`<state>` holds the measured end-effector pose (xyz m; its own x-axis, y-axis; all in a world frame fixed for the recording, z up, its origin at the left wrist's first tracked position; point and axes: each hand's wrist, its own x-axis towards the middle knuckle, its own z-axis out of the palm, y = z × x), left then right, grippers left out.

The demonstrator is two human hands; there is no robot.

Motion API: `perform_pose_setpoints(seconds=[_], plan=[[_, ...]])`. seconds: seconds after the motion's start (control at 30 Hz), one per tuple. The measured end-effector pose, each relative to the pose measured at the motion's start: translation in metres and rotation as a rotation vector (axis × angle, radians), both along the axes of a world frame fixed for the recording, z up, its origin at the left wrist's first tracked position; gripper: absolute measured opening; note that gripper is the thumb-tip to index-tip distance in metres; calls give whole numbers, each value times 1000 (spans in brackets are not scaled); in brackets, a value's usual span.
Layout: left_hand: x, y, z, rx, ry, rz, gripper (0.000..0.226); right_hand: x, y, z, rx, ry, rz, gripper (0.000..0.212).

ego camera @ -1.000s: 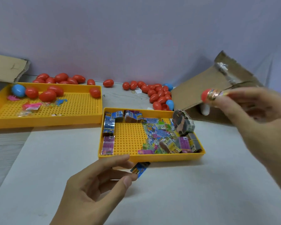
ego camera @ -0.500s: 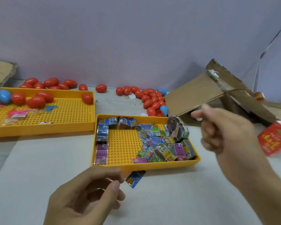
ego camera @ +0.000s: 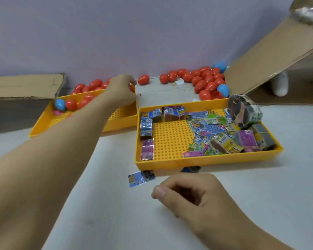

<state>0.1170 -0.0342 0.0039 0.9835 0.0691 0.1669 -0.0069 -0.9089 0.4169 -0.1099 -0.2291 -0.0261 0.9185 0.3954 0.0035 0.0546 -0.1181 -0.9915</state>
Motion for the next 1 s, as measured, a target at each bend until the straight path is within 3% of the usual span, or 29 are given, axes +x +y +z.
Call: perform_pose_setpoints(seconds=[0.17, 0.3, 0.4, 0.47, 0.6, 0.73, 0.87, 1.0], plan=[[-1, 4, -11, 6, -277, 62, 34, 4, -4, 0, 48, -2, 10, 21], [-58, -9, 4, -364, -412, -123, 37, 6, -7, 2, 123, 20, -6, 22], [-134, -31, 6, -597, -406, -322, 49, 8, -10, 6, 226, 68, -36, 24], [-181, -48, -2, -750, -372, -390, 46, 7, -11, 7, 312, 114, -64, 22], [-231, -60, -23, -1032, -370, -301, 41, 3, -12, 6, 418, 194, -5, 5], [-245, -61, -30, -1065, -379, -313, 38, 3, -20, 5, 414, 213, 8, 17], [-246, -60, -36, -1036, -354, -360, 46, 3, -27, 7, 299, 93, 6, 19], [-245, -56, -39, -1158, -258, -399, 48, 4, -25, 6, 302, 44, -35, 18]])
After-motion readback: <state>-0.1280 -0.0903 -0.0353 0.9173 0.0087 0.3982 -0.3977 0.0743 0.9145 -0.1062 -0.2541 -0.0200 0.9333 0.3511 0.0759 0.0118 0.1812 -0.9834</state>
